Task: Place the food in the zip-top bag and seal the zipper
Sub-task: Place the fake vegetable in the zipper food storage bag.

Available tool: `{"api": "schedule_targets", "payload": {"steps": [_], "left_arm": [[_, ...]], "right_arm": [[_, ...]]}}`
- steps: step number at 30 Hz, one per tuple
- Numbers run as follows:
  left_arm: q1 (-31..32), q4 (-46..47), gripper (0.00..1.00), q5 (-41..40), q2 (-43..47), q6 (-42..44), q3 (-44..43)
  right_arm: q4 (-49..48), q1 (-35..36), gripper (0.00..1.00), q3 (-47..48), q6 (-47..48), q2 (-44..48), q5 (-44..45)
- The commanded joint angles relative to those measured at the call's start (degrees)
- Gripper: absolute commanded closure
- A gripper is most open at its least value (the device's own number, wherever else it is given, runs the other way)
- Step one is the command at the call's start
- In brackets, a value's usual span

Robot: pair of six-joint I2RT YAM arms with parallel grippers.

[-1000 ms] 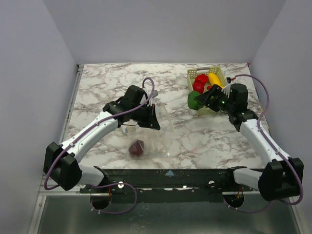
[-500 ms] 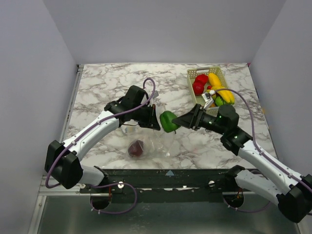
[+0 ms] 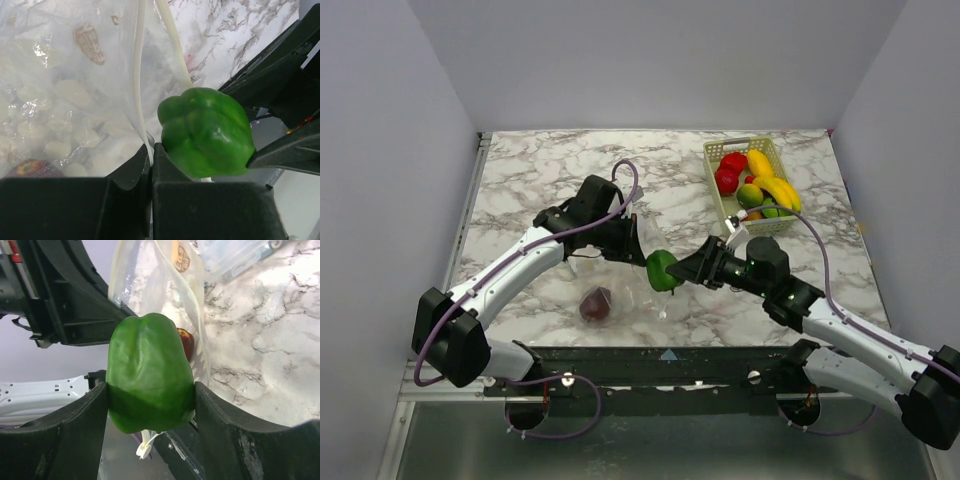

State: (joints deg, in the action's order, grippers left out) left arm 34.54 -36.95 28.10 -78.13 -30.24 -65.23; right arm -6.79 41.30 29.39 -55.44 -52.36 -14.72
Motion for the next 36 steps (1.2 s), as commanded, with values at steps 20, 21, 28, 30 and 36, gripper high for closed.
{"api": "schedule_targets", "payload": {"steps": [20, 21, 28, 30, 36], "left_arm": [[0.3, 1.2, 1.0, 2.3, 1.3, 0.0, -1.1], [0.3, 1.2, 1.0, 2.3, 1.4, 0.0, -1.1], [0.3, 1.3, 1.0, 2.3, 1.2, 0.0, -1.0], [0.3, 1.3, 1.0, 2.4, 1.1, 0.0, -1.0], [0.3, 1.4, 1.0, 2.5, 1.1, 0.0, -0.9]], "right_arm": [[-1.9, 4.3, 0.18, -1.6, -0.7, -2.7, 4.7], [-2.3, 4.3, 0.16, -1.6, -0.6, -2.9, 4.4], [0.1, 4.3, 0.16, -1.0, 0.5, -2.5, 7.1], [2.3, 4.3, 0.17, 0.0, 1.5, -2.1, 8.9], [15.7, 4.3, 0.18, 7.4, 6.6, -2.0, 20.2]]}}
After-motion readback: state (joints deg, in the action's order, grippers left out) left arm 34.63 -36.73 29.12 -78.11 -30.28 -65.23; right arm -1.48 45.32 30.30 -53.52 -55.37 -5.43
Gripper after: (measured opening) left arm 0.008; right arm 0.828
